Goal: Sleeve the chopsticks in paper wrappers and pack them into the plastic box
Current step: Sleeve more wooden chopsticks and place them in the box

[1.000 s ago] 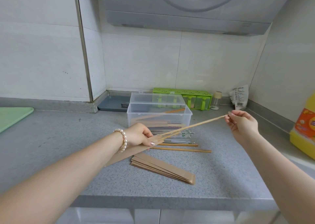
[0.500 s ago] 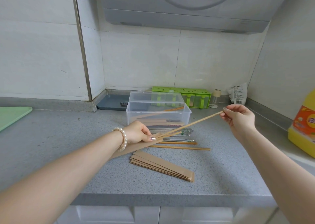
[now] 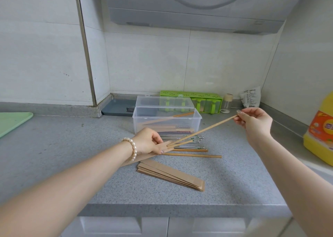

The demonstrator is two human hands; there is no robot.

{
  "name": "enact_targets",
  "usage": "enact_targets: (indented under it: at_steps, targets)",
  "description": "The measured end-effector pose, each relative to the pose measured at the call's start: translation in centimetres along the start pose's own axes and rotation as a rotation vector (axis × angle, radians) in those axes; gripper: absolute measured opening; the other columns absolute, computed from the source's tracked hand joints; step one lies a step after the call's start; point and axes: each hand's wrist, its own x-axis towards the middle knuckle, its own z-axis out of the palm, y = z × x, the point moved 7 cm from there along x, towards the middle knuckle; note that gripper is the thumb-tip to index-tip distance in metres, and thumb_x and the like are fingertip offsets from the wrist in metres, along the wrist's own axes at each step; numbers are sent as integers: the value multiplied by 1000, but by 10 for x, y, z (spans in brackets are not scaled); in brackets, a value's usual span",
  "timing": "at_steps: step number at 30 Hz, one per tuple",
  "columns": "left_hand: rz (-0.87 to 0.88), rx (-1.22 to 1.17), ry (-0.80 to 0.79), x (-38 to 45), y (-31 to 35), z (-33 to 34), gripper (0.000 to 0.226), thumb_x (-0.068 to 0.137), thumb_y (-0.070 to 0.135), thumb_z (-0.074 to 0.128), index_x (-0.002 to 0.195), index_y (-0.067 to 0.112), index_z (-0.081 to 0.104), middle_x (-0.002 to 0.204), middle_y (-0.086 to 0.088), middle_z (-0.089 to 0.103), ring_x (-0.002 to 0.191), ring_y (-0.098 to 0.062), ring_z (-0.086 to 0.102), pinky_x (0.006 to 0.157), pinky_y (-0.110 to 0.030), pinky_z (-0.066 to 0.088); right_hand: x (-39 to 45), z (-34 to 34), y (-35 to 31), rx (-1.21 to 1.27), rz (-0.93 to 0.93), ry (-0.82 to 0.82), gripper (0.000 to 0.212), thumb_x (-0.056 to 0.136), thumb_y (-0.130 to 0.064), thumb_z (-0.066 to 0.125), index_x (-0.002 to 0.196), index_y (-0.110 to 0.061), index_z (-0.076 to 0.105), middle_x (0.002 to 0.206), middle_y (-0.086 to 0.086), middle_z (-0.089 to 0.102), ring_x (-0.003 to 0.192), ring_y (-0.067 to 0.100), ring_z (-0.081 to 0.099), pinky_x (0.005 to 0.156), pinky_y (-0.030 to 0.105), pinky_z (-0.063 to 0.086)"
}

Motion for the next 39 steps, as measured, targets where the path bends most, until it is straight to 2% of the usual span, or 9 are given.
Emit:
enact_targets:
  at_steps: [6, 9, 13, 16, 20, 28, 33, 36, 39]
  targets:
    - [42, -2, 38, -1, 5, 4, 16, 70, 14, 78, 75, 20, 64, 78, 5, 61, 76, -9, 56, 66, -18, 44, -3, 4, 3, -32, 25, -8, 18, 83, 6, 62, 76, -8, 55, 69, 11, 60, 45, 7, 62, 48, 14, 49]
    - [59, 0, 15, 0, 10, 5, 15, 71, 14, 78, 76, 20, 65, 76, 8, 61, 74, -7, 55, 66, -16, 43, -5, 6, 14, -29, 99, -28, 16, 82, 4, 65, 77, -8, 55, 68, 10, 59, 44, 8, 60, 48, 17, 52]
    - [57, -35, 0, 2, 15, 4, 17, 71, 14, 78, 86, 13, 71, 76, 10, 63, 70, -3, 55, 64, -13, 43, -14, 21, 37, -197, 259, -154, 13, 79, 0, 68, 84, -8, 60, 72, 7, 66, 52, 12, 63, 49, 20, 52]
    - [49, -34, -12, 3, 17, 5, 20, 69, 14, 79, 88, 12, 72, 76, 10, 63, 70, -3, 56, 66, -14, 44, -26, 41, 52, -261, 325, -287, 12, 81, 3, 65, 85, -7, 60, 75, 7, 68, 63, 17, 63, 57, 24, 52]
    - [30, -42, -22, 3, 17, 5, 18, 68, 14, 80, 85, 13, 73, 73, 11, 63, 67, -2, 55, 64, -14, 43, -38, 63, 61, -287, 332, -391, 12, 80, 4, 66, 83, -7, 62, 75, 8, 68, 65, 18, 63, 64, 26, 53]
    - [7, -54, -42, 6, 12, 4, 19, 68, 15, 80, 86, 13, 74, 77, 9, 67, 72, -3, 57, 68, -15, 45, -51, 84, 74, -313, 345, -508, 10, 78, 7, 67, 80, -3, 67, 64, 7, 70, 57, 13, 68, 55, 20, 56]
    - [-14, -78, -76, 9, 4, 6, 17, 67, 12, 80, 83, 13, 74, 81, 4, 69, 77, -8, 60, 75, -21, 50, -56, 89, 71, -408, 252, -563, 12, 75, 5, 71, 73, -6, 68, 63, 5, 69, 57, 12, 68, 58, 19, 56]
    - [-22, -110, -66, 13, -1, 3, 17, 67, 10, 81, 82, 15, 74, 82, 4, 71, 79, -9, 62, 80, -23, 51, -56, 91, 70, -314, 247, -545, 8, 77, 5, 70, 75, -2, 68, 62, 7, 69, 56, 13, 68, 54, 18, 55]
    - [7, -104, -44, 22, 3, -5, 17, 68, 11, 80, 83, 17, 74, 78, 6, 69, 77, -9, 61, 83, -25, 52, -53, 90, 74, -123, 345, -465, 2, 79, 6, 66, 80, 4, 66, 63, 11, 67, 52, 15, 66, 50, 19, 54]
